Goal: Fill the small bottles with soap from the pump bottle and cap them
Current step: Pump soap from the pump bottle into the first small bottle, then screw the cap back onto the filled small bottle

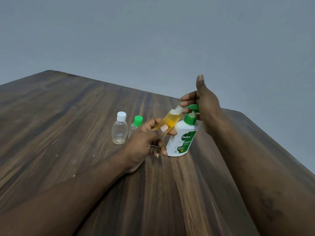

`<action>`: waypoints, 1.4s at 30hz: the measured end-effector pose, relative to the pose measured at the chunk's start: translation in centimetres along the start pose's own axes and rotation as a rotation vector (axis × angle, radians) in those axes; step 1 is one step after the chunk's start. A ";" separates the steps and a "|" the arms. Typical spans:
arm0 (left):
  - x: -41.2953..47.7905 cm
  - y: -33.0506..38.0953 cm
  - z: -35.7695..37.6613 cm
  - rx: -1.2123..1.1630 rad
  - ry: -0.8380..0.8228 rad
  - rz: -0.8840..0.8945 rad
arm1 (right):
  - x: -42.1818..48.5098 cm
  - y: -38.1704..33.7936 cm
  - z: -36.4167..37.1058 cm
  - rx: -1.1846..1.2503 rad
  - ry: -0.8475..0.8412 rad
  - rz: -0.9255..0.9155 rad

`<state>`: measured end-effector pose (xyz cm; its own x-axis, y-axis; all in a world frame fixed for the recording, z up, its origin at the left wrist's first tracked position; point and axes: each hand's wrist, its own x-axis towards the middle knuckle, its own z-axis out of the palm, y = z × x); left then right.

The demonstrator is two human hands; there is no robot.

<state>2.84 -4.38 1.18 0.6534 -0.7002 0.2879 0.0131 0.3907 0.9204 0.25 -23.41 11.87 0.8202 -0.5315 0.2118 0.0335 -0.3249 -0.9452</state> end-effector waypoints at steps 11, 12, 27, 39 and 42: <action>0.0 -0.2 -0.1 0.061 0.076 0.037 | -5.2 7.5 0.7 0.066 0.047 -0.168; -0.1 -0.2 -0.2 0.063 0.080 0.038 | -5.8 8.5 0.9 0.102 0.052 -0.167; -1.3 -0.8 0.6 0.227 0.078 0.062 | -6.3 12.7 0.2 0.053 -0.037 -0.208; -3.1 -1.4 0.4 0.672 0.176 0.085 | -6.2 13.2 0.1 0.017 -0.045 -0.206; -4.1 -1.0 0.3 0.828 0.249 0.127 | -6.3 13.2 0.2 0.015 -0.046 -0.204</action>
<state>-0.03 -2.08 -0.79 0.7605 -0.4918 0.4241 -0.5618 -0.1708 0.8095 -4.36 -24.20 -1.93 0.8206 -0.4199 0.3876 0.2094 -0.4102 -0.8876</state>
